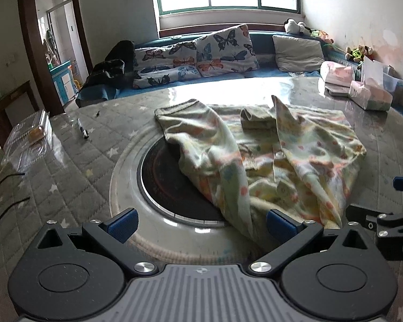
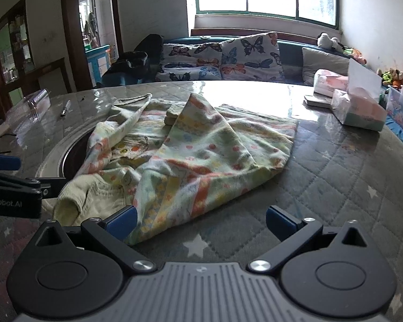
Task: Fold clothes
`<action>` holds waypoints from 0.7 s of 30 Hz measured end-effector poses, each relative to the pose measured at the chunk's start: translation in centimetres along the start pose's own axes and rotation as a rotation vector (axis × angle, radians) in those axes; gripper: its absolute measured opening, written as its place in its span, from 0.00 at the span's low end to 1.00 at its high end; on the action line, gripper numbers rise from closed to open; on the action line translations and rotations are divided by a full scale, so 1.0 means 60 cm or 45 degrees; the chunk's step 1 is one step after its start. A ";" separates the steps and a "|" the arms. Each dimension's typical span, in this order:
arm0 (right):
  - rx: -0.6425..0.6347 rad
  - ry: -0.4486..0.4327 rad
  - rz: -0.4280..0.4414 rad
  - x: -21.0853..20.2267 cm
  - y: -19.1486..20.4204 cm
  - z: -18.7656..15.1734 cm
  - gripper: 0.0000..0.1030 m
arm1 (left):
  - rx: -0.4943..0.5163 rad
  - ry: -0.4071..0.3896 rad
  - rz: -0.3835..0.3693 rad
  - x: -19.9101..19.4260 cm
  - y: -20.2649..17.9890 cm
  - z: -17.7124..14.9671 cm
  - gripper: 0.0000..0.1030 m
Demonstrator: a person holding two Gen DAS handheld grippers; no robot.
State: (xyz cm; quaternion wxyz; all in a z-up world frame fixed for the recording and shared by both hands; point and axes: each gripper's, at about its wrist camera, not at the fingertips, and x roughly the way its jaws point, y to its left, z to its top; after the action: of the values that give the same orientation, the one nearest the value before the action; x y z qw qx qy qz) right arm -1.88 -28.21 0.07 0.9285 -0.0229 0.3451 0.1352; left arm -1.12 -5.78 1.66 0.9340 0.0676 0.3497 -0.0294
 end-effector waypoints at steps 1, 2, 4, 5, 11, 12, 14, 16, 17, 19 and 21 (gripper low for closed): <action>-0.005 0.000 -0.002 0.003 -0.001 0.006 0.99 | 0.008 -0.008 -0.001 0.004 -0.001 0.006 1.00; -0.010 -0.001 -0.004 0.006 -0.003 0.011 0.99 | 0.016 -0.016 -0.001 0.008 -0.002 0.012 1.00; -0.015 0.003 -0.003 0.014 -0.007 0.025 0.95 | 0.031 -0.032 -0.002 0.015 -0.005 0.025 0.99; -0.014 0.006 0.000 0.019 -0.009 0.032 0.92 | 0.038 -0.039 -0.004 0.020 -0.006 0.031 0.99; 0.017 0.015 0.014 0.053 -0.029 0.078 0.86 | 0.050 -0.050 -0.046 0.057 -0.010 0.069 0.93; 0.021 0.014 0.018 0.059 -0.032 0.086 0.85 | 0.049 -0.047 -0.054 0.064 -0.010 0.075 0.90; 0.036 0.017 0.029 0.076 -0.038 0.107 0.82 | 0.045 -0.042 -0.070 0.081 -0.011 0.089 0.87; 0.034 0.018 0.034 0.095 -0.043 0.129 0.80 | 0.038 -0.030 -0.092 0.099 -0.013 0.101 0.86; 0.030 0.018 0.034 0.104 -0.045 0.139 0.79 | 0.037 -0.023 -0.103 0.107 -0.014 0.106 0.85; 0.022 0.018 0.046 0.126 -0.047 0.159 0.78 | 0.050 -0.023 -0.128 0.121 -0.019 0.114 0.85; 0.010 0.019 0.065 0.148 -0.046 0.176 0.76 | 0.075 -0.022 -0.138 0.137 -0.026 0.121 0.84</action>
State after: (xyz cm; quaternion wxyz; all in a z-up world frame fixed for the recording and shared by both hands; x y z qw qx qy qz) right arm 12.00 -27.33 2.23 0.9222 -0.0114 0.3530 0.1572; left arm 9.61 -8.43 1.52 0.9315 0.0760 0.3439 -0.0908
